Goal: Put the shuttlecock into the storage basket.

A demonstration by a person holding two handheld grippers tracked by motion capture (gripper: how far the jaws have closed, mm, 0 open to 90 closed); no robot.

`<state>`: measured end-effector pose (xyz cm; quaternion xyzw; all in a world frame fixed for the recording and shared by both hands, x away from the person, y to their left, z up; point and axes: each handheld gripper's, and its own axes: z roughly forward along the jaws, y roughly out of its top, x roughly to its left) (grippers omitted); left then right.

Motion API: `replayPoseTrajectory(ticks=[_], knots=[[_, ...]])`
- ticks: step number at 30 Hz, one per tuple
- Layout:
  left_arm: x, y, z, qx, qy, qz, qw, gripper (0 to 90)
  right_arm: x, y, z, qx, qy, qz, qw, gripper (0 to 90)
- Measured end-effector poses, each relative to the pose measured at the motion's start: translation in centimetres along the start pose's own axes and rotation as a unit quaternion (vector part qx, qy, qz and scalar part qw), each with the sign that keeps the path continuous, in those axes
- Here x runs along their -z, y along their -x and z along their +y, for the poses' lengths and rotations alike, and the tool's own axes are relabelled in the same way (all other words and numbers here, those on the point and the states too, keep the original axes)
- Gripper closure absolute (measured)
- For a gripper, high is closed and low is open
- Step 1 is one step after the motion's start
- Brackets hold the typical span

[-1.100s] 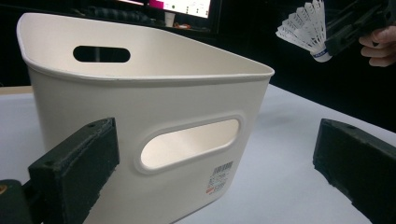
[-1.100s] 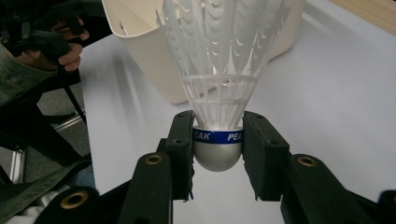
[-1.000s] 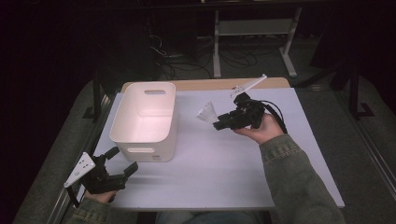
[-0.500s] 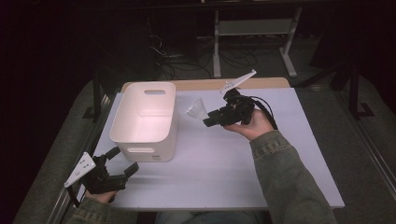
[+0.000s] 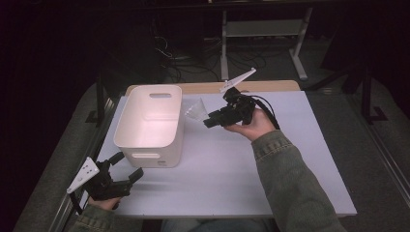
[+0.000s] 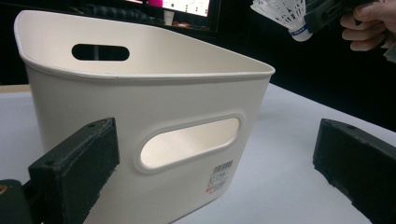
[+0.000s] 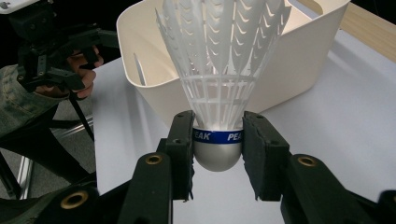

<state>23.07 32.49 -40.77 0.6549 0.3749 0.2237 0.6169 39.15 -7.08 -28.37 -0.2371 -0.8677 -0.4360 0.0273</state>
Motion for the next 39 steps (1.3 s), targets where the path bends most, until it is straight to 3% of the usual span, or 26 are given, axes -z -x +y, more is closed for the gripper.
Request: replayPoseTrajectory(ticks=[2,4,6,9,19,24,39], knots=[[0.0,0.0,0.0,0.003,0.004,0.000,1.0000,0.0,-0.1,0.0,0.2,-0.006,0.000,0.005,1.0000,63.6],[0.0,0.0,0.0,0.002,0.000,0.002,1.0000,0.0,-0.2,0.2,0.4,0.008,-0.001,-0.001,1.0000,63.6],[0.0,0.0,0.0,0.002,-0.001,0.002,1.0000,0.0,-0.4,0.0,0.7,-0.004,0.002,0.006,1.0000,63.6],[0.1,0.0,0.0,0.000,-0.003,0.002,1.0000,0.0,-0.5,0.0,1.2,0.012,0.000,0.003,0.9999,63.6],[0.0,0.0,0.0,0.001,-0.002,0.000,1.0000,0.0,-0.9,-0.5,2.6,0.021,0.001,0.007,0.9998,63.6],[0.0,0.0,0.0,0.004,-0.003,0.000,1.0000,0.0,-1.4,-0.6,3.2,0.040,0.003,0.009,0.9992,63.6],[-0.1,0.0,0.0,0.006,0.002,-0.001,1.0000,0.0,-2.9,-0.9,4.3,0.041,-0.001,0.018,0.9990,63.6]])
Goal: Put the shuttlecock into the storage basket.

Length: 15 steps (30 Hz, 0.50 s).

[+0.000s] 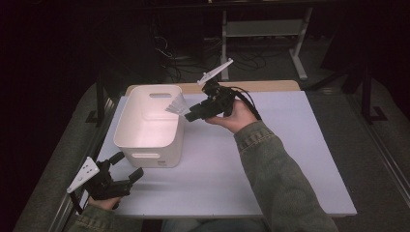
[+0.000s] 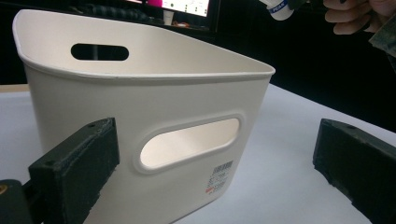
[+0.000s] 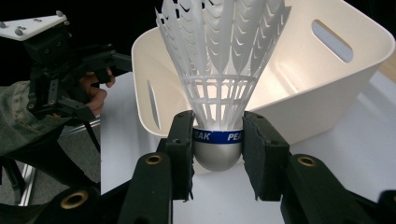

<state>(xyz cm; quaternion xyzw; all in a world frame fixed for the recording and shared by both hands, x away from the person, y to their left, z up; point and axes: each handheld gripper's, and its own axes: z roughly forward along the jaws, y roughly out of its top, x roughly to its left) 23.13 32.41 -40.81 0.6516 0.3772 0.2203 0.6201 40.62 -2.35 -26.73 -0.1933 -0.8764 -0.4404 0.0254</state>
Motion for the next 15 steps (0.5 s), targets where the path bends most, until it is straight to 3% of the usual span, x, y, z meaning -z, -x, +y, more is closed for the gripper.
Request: replayPoseTrajectory(ticks=[15], knots=[[0.0,0.0,0.0,0.004,0.004,-0.002,1.0000,0.0,-2.5,-0.3,1.3,0.005,0.001,0.023,0.9997,63.6]])
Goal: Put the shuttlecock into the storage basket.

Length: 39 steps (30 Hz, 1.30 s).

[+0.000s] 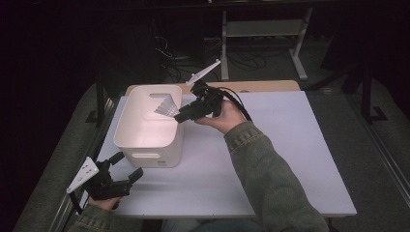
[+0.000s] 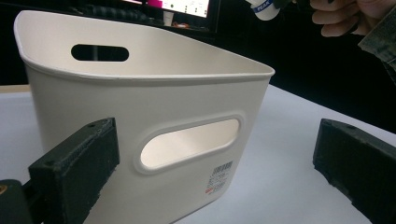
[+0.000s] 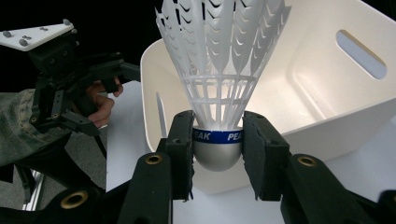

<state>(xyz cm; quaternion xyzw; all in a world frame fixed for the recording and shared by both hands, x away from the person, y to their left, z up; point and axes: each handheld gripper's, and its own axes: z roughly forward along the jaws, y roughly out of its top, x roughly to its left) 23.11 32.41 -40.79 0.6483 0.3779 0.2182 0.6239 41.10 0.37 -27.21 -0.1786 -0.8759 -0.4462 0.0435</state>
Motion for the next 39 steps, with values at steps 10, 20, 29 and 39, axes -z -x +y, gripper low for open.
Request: replayPoseTrajectory(ticks=[10,20,29,39], knots=[[0.0,-0.1,0.0,-0.007,-0.004,0.001,1.0000,0.0,-1.4,0.0,0.2,0.000,-0.002,0.011,0.9999,63.6],[0.0,0.0,0.0,-0.006,-0.003,0.000,1.0000,0.0,-2.6,0.1,0.3,0.001,-0.005,0.020,0.9998,63.6],[0.1,0.0,0.1,-0.005,-0.004,0.000,1.0000,0.0,-3.5,0.1,0.5,0.005,-0.005,0.028,0.9996,63.6],[0.2,-0.1,0.1,-0.006,-0.005,0.001,1.0000,0.0,-4.5,0.1,0.5,-0.002,-0.007,0.037,0.9993,63.6]])
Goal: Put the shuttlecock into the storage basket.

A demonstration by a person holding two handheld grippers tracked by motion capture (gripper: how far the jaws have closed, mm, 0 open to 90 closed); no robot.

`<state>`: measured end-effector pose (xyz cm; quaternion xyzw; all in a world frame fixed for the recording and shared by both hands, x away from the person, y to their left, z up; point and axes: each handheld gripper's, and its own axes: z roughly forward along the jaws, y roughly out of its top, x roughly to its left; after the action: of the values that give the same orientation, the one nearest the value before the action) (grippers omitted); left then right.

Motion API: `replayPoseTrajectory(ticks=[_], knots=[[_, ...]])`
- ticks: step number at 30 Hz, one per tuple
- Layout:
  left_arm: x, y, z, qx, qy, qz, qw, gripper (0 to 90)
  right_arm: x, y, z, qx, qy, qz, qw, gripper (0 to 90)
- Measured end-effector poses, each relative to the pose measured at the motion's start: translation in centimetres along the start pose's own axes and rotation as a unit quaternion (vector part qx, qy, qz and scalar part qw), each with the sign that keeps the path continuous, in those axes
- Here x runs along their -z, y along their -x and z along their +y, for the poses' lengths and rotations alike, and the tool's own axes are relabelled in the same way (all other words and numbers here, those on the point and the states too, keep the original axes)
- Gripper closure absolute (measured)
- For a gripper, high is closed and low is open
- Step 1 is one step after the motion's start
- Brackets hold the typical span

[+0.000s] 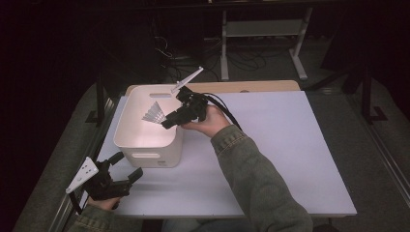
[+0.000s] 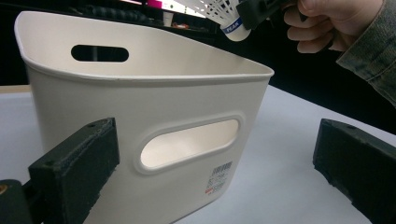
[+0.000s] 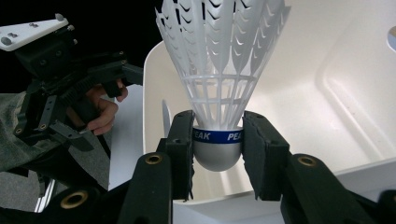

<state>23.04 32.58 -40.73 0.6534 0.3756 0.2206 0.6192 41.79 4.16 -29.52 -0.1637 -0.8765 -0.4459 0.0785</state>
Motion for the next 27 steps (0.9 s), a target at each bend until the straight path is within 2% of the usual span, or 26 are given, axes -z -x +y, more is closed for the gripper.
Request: replayPoseTrajectory(ticks=[2,17,24,26,27], knots=[[0.0,0.0,0.0,0.000,0.000,0.000,1.0000,0.0,-0.3,0.2,0.0,0.012,0.005,0.002,0.9999,63.6],[-0.1,0.1,0.0,0.008,0.007,-0.002,0.9999,0.0,-1.9,0.0,-0.1,0.005,-0.011,0.015,0.9998,63.6],[0.0,0.0,0.0,0.003,0.000,0.000,1.0000,0.0,-2.8,0.0,-0.2,0.009,-0.022,0.019,0.9995,63.6],[0.0,0.0,0.0,0.003,0.000,0.000,1.0000,0.0,-3.1,-0.1,-0.3,0.004,-0.028,0.021,0.9994,63.6],[0.0,0.0,0.0,0.003,-0.001,0.000,1.0000,0.0,-3.2,0.0,-0.3,0.010,-0.031,0.022,0.9992,63.6]])
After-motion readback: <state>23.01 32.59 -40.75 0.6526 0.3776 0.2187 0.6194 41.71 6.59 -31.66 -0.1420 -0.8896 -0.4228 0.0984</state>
